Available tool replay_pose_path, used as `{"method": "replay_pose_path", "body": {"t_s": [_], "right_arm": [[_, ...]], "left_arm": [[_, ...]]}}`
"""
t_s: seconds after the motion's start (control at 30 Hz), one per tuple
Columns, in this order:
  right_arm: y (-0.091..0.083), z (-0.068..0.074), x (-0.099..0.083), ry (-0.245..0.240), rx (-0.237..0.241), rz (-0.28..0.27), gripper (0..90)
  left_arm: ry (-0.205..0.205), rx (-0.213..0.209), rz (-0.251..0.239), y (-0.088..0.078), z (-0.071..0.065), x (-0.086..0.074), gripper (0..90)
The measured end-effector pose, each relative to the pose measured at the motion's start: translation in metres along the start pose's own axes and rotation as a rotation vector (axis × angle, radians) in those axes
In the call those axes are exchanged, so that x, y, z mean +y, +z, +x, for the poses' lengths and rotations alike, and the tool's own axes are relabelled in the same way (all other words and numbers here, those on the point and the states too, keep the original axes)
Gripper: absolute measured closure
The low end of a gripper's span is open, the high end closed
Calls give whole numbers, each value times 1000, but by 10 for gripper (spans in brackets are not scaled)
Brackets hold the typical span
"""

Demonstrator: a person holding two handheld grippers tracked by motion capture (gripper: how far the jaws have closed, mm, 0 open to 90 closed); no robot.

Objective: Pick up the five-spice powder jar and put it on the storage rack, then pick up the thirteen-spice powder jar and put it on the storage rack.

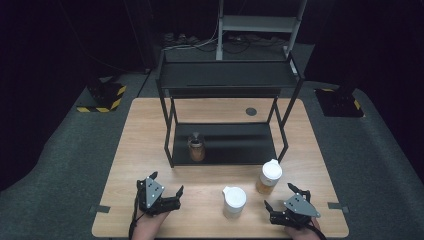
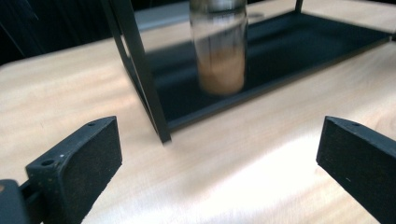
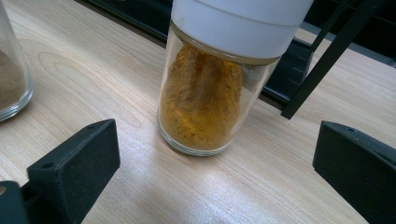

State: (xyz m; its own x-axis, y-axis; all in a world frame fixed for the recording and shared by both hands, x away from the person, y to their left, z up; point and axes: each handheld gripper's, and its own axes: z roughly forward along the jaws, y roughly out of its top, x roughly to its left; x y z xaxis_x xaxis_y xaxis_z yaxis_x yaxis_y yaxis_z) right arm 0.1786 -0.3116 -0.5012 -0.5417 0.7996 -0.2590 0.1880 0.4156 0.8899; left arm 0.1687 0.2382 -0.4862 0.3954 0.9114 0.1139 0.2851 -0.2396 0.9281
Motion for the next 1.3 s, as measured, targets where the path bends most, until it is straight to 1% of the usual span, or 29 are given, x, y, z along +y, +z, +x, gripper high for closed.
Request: {"method": "replay_pose_path", "body": {"t_s": [0.07,0.17,0.23,0.3,0.37,0.5,0.63,0.7,0.83,0.9,1.0,1.1,1.13,1.2,1.27,1.3], "right_arm": [[0,1,1,-1,-2,3,0],[0,2,1,-1,-10,3,0],[0,3,1,1,-16,4,0],[0,4,1,3,-18,4,0],[0,4,2,2,-20,8,0],[1,3,2,9,-17,12,0],[1,3,2,9,-19,8,0],[0,3,0,10,-16,1,0],[0,1,0,12,-9,-3,0],[0,0,0,19,-6,-3,0],[0,0,-1,24,-7,-9,0],[-1,-1,-3,39,-14,-17,0],[-2,-1,-3,43,-16,-21,0],[-6,0,-2,35,-30,-36,0],[-10,-1,-2,47,-35,-50,0],[-16,-2,-1,50,-39,-67,0]], "left_arm": [[-3,-5,15,1,0,-4,3],[4,-12,32,3,0,-7,4],[18,-18,49,5,-1,-8,4],[30,-22,76,8,-3,-6,4],[55,-20,77,8,-5,-6,4],[122,-15,103,9,-12,-2,5],[139,-14,106,9,-15,-2,6],[149,-17,118,10,-15,0,6],[182,-12,124,11,-20,1,7],[199,-16,131,11,-21,2,7],[214,-19,132,12,-22,2,9],[245,-24,134,12,-24,2,9],[254,-23,134,12,-25,2,9],[261,-21,135,12,-26,2,9],[265,-19,134,12,-27,1,9],[266,-22,134,12,-26,2,9]]}}
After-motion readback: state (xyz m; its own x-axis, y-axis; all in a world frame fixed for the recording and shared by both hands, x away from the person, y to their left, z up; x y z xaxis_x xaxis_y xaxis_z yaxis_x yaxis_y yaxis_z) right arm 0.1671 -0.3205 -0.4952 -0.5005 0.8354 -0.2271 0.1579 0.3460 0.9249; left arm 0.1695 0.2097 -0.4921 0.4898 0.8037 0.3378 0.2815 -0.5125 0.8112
